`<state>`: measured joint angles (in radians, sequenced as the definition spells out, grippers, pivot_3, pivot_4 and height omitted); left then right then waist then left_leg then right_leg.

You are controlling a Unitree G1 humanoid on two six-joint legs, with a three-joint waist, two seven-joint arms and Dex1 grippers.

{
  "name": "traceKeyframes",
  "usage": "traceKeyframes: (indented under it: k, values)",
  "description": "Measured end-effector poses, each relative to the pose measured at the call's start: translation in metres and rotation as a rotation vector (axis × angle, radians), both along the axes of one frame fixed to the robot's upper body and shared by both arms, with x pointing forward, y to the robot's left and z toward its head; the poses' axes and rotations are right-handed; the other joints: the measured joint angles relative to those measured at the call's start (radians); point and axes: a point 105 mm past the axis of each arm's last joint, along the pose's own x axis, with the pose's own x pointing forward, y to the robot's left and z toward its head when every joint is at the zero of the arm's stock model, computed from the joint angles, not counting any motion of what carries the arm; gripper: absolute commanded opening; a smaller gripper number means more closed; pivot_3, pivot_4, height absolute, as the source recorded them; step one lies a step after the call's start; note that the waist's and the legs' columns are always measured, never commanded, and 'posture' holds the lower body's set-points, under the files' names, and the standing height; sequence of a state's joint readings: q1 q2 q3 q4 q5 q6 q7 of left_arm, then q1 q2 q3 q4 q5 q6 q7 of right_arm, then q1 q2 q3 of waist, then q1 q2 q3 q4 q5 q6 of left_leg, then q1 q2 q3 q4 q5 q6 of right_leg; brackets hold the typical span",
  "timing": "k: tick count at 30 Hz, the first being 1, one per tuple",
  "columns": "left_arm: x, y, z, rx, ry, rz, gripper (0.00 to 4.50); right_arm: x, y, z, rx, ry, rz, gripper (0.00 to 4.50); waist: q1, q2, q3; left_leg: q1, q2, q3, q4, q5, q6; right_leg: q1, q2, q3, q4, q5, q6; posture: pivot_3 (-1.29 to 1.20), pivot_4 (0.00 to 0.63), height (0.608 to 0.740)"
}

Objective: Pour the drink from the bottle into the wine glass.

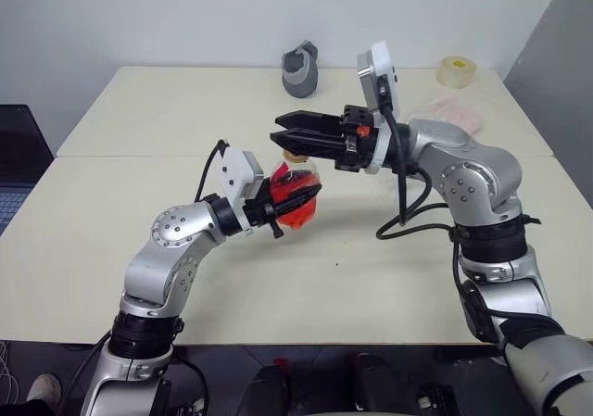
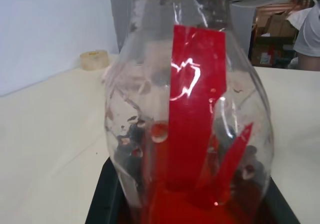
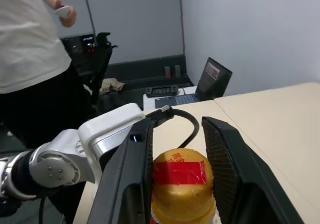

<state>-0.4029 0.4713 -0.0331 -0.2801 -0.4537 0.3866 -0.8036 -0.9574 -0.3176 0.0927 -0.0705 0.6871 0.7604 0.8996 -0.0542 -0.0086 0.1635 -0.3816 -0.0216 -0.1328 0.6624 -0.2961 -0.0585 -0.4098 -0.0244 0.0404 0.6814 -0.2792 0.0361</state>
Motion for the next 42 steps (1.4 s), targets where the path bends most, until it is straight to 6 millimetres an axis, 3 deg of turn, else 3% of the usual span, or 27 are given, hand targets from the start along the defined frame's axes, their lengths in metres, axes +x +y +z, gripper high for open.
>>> traceKeyframes:
  k: [10,14,22,27,33,42]
  values:
    - [-0.003,-0.005,-0.004,0.008,0.012,-0.036,1.34,-0.007,-0.004,-0.003,-0.051,-0.233,0.125,1.20,-0.001,0.000,0.000,0.000,0.001,0.000,0.000,0.000,0.000,0.000,0.000,0.000,0.000,0.000,0.000,0.00,0.150,0.740]
    - [0.000,0.002,-0.023,0.021,0.092,0.014,1.34,-0.016,-0.001,0.013,-0.023,-0.327,0.171,1.20,-0.002,0.001,0.000,0.000,0.001,-0.001,0.000,0.000,0.000,0.000,0.000,0.000,0.000,0.000,0.000,0.00,0.150,0.740]
    - [0.000,0.004,-0.024,0.025,0.095,0.024,1.34,-0.007,-0.011,0.021,0.043,-0.162,0.111,1.20,0.006,0.000,0.000,0.000,0.000,-0.001,0.000,0.000,-0.001,0.000,-0.001,0.000,0.000,0.000,0.000,0.00,0.150,0.740]
    - [-0.004,0.008,-0.030,0.029,0.111,0.036,1.34,-0.010,-0.037,0.019,0.039,-0.091,0.005,1.20,0.013,0.000,0.000,-0.001,0.001,-0.001,0.000,0.000,0.000,0.000,-0.003,0.000,-0.001,0.000,0.000,0.00,0.150,0.740]
    - [-0.014,0.015,-0.034,0.020,0.126,0.068,1.34,-0.015,-0.084,-0.048,-0.027,0.083,-0.303,1.20,0.025,0.000,0.000,-0.001,0.000,0.000,0.000,0.000,0.000,0.001,-0.005,0.000,-0.001,0.000,0.000,0.00,0.150,0.740]
    - [-0.016,0.003,-0.031,-0.014,0.127,0.048,1.34,-0.016,-0.154,-0.163,-0.036,0.281,-1.023,1.20,0.023,0.000,0.000,0.002,0.001,0.004,0.000,0.000,0.000,0.003,0.001,0.000,0.000,0.000,0.001,0.00,0.150,0.740]
